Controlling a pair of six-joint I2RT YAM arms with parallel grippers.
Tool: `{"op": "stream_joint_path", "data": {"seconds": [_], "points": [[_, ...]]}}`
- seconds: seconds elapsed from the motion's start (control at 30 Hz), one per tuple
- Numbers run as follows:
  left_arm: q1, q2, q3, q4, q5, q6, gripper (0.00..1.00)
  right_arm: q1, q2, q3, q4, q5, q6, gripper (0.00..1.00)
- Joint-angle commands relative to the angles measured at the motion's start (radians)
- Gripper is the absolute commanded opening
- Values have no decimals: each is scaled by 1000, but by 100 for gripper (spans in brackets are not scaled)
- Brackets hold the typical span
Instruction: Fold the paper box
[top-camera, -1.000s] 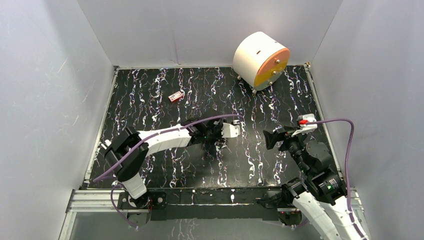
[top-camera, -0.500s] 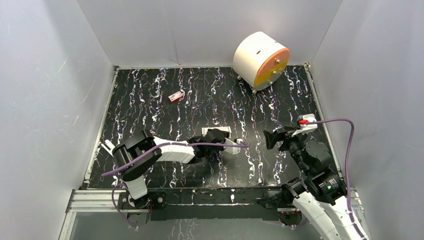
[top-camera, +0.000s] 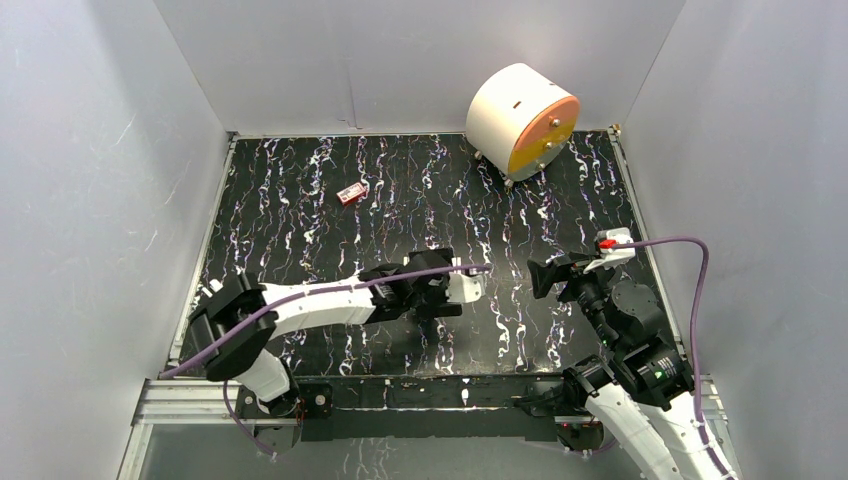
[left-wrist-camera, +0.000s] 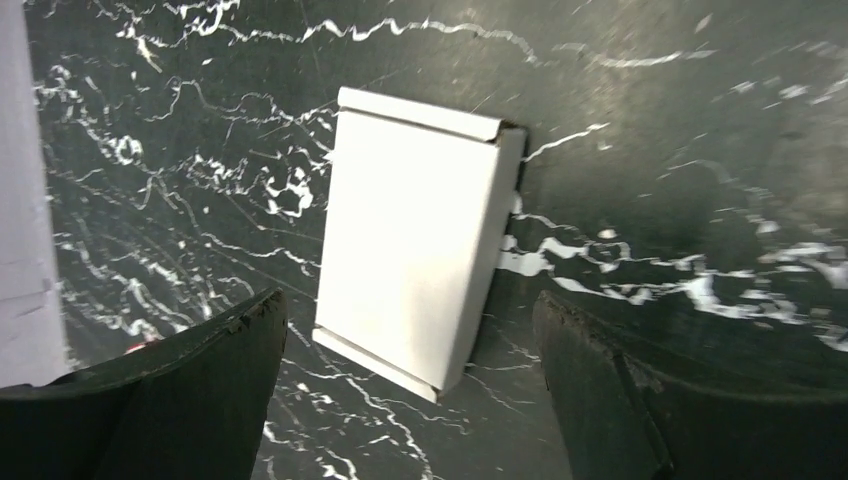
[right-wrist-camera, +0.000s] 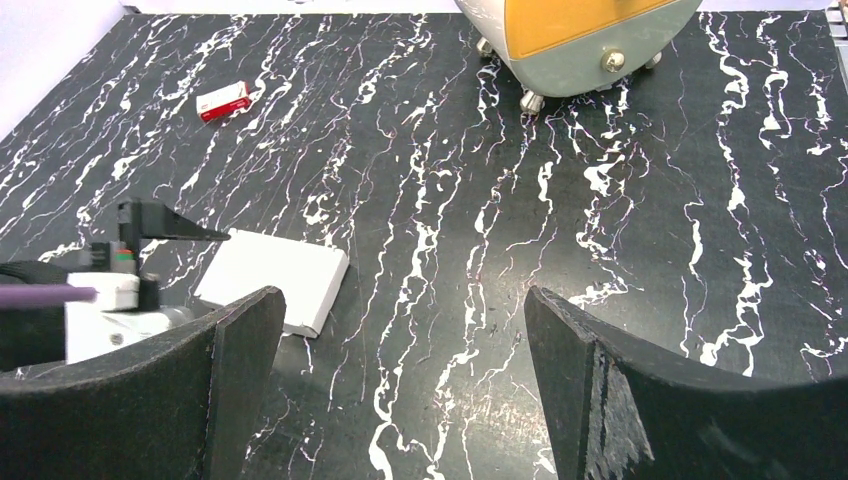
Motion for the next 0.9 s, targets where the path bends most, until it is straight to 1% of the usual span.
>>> {"op": "stream_joint_path", "data": {"seconds": [0.0, 0.1, 0.2, 0.27, 0.37, 0.47, 0.53, 0.67, 0.73, 0.8, 0.87], "points": [[-8, -103, 71, -172, 154, -194, 91, 0, 6, 30, 22, 21, 6, 98], [-2, -128, 89, -163, 116, -299, 93, -1, 13, 35, 14, 28, 5, 98], [46, -141, 124, -183, 83, -399, 95, 0, 12, 37, 10, 39, 5, 98], [117, -164, 140, -186, 119, -482, 95, 0, 11, 39, 6, 52, 10, 98], [234, -211, 117, -157, 180, -594, 96, -1, 7, 43, 1, 66, 12, 98], [320, -265, 87, -135, 169, -709, 97, 0, 0, 54, -11, 93, 13, 98], [397, -303, 78, -143, 197, -794, 98, 0, -3, 68, -26, 115, 11, 98], [575, -423, 9, -127, 248, -947, 98, 0, -5, 97, -58, 166, 0, 98], [645, -505, -29, -130, 249, -1009, 98, 0, -6, 109, -69, 193, -12, 98], [694, -598, -61, -152, 227, -1056, 98, 0, -9, 121, -79, 220, -24, 98], [705, -713, -96, -187, 161, -1083, 98, 0, -15, 127, -87, 244, -35, 98]]}}
